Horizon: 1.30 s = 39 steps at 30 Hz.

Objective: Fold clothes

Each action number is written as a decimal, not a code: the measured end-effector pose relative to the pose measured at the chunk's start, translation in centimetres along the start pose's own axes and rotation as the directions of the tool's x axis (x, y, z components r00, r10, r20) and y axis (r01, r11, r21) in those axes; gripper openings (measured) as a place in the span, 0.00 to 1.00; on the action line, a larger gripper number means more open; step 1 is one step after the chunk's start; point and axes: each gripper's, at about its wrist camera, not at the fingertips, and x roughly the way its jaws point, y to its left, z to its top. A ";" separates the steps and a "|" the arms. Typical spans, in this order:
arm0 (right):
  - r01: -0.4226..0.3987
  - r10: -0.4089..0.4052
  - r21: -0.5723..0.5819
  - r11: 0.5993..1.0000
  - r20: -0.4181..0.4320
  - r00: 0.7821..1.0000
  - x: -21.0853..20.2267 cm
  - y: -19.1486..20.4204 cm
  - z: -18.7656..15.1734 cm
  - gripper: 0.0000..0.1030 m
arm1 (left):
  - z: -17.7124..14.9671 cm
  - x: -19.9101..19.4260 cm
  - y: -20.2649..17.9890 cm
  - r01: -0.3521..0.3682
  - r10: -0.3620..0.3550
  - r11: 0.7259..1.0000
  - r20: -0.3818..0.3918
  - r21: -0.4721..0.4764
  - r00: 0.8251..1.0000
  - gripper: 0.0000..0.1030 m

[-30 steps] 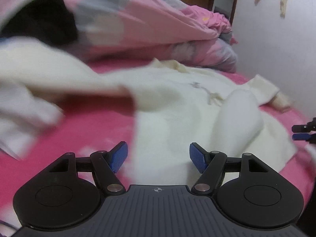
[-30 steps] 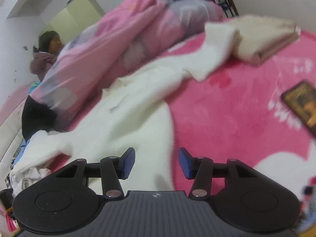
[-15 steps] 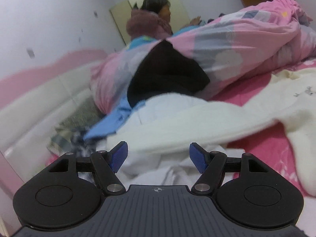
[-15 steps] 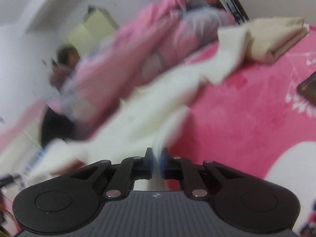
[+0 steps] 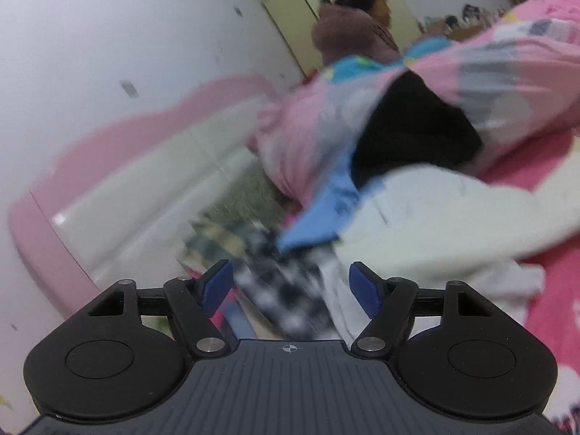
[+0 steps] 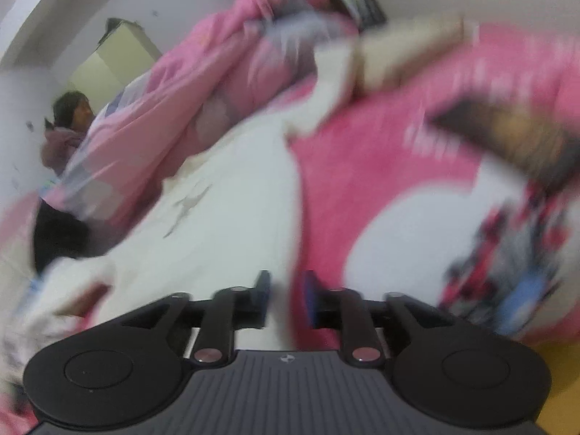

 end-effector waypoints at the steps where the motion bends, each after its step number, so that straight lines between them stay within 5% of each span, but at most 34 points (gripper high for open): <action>1: 0.036 -0.030 -0.088 0.995 0.070 0.997 -1.1 1.3 0.2 0.39 | -1.3 0.2 -0.7 0.054 -0.054 0.998 -0.020 -0.027 0.998 0.71; 3: 0.037 -0.003 -0.218 0.975 0.152 0.988 -2.7 3.8 0.4 0.39 | -3.7 1.0 -2.5 0.177 -0.183 0.979 -0.059 -0.097 0.981 0.71; 4: -0.015 0.058 -0.273 0.962 0.151 0.987 -2.9 5.3 0.4 0.39 | -4.9 1.7 -3.9 0.258 -0.271 0.956 -0.080 -0.143 0.959 0.71; 7: -0.215 0.261 -0.443 0.871 0.044 0.964 -2.3 10.6 -1.1 0.39 | -7.6 2.9 -9.1 0.478 -0.514 0.845 -0.111 -0.241 0.851 0.69; 10: -0.399 0.393 -0.611 0.684 -0.152 0.907 -0.9 16.7 -4.6 0.39 | -8.5 2.8 -13.7 0.620 -0.662 0.730 -0.073 -0.288 0.746 0.67; 14: -0.504 0.421 -0.747 0.435 -0.326 0.846 1.3 22.5 -10.2 0.37 | -7.9 3.7 -18.1 0.743 -0.809 0.544 -0.011 -0.390 0.587 0.66; 19: -0.499 0.362 -0.801 0.331 -0.381 0.851 4.2 25.6 -13.5 0.30 | -8.4 5.6 -20.7 0.750 -0.865 0.453 -0.033 -0.482 0.501 0.54; 21: -0.519 0.351 -0.761 0.389 -0.398 0.848 5.4 25.5 -12.9 0.12 | -9.2 6.2 -20.3 0.743 -0.895 0.383 -0.020 -0.548 0.447 0.53; 22: -0.548 0.365 -0.699 0.460 -0.414 0.834 6.2 25.0 -11.8 0.09 | -9.6 6.5 -20.0 0.741 -0.907 0.349 -0.006 -0.573 0.422 0.53; 25: -0.608 0.442 -0.430 0.668 -0.428 0.788 8.4 22.4 -8.2 0.07 | -10.7 7.1 -19.6 0.730 -0.929 0.266 0.034 -0.630 0.369 0.54; 28: -0.615 0.504 -0.192 0.765 -0.417 0.756 10.4 19.5 -7.5 0.07 | -11.6 7.5 -20.1 0.711 -0.945 0.190 0.071 -0.677 0.320 0.55; 33: -0.557 0.597 0.219 0.801 -0.365 0.715 13.9 14.6 -6.6 0.05 | -11.3 8.0 -21.7 0.711 -0.952 0.102 0.140 -0.696 0.273 0.62; 35: -0.556 0.603 0.237 0.797 -0.358 0.713 14.0 14.3 -6.6 0.05 | -11.2 8.0 -22.4 0.714 -0.950 0.080 0.162 -0.696 0.265 0.64; 39: -0.563 0.619 0.259 0.785 -0.353 0.701 14.2 14.1 -6.6 0.05 | -10.7 7.0 -24.2 0.742 -0.947 0.109 0.158 -0.662 0.280 0.61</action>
